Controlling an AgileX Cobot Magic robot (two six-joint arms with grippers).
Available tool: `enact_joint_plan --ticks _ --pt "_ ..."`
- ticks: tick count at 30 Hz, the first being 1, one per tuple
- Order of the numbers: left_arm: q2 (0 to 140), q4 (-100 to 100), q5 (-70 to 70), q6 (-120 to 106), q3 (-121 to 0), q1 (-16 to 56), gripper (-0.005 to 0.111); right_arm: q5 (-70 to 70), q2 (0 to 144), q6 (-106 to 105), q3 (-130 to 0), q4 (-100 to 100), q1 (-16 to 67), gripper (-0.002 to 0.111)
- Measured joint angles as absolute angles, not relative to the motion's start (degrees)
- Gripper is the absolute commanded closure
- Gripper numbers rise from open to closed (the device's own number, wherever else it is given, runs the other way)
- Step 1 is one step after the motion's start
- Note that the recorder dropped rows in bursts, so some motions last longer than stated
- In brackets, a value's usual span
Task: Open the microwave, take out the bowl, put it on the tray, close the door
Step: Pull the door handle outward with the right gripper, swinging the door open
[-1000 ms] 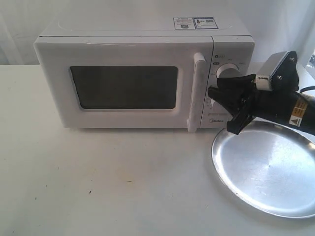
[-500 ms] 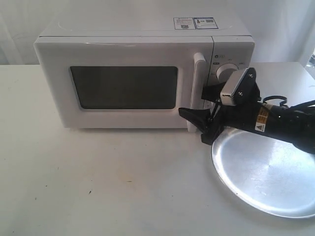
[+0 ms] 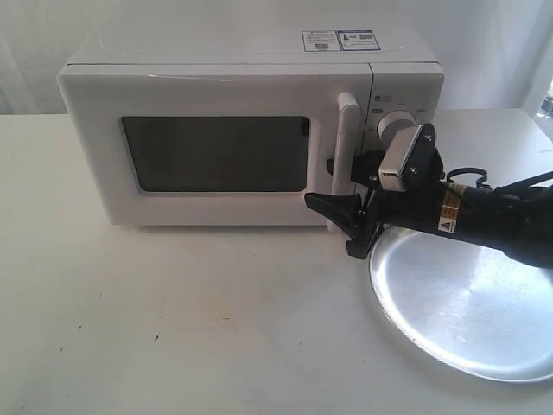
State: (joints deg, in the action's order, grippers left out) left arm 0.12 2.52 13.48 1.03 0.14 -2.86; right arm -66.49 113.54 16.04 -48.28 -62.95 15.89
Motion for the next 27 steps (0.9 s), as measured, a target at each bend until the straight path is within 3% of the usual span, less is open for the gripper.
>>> enact_joint_plan --ticks 11,13,18,27 --pt "0.1 2.5 13.5 1.0 0.1 -2.9 0.107 -68.6 114.4 19.2 -50.3 -73.7 16.1 0.108" --pt "0.1 2.5 13.5 1.0 0.1 -2.9 0.107 -68.6 114.2 21.9 -50.3 -73.4 16.1 0.104" --pt "0.1 2.5 13.5 1.0 0.1 -2.9 0.107 -66.5 111.0 27.8 -50.3 -75.8 16.0 0.074" --pt "0.1 2.5 13.5 1.0 0.1 -2.9 0.107 -64.2 106.8 42.4 -51.1 -89.2 15.5 0.075"
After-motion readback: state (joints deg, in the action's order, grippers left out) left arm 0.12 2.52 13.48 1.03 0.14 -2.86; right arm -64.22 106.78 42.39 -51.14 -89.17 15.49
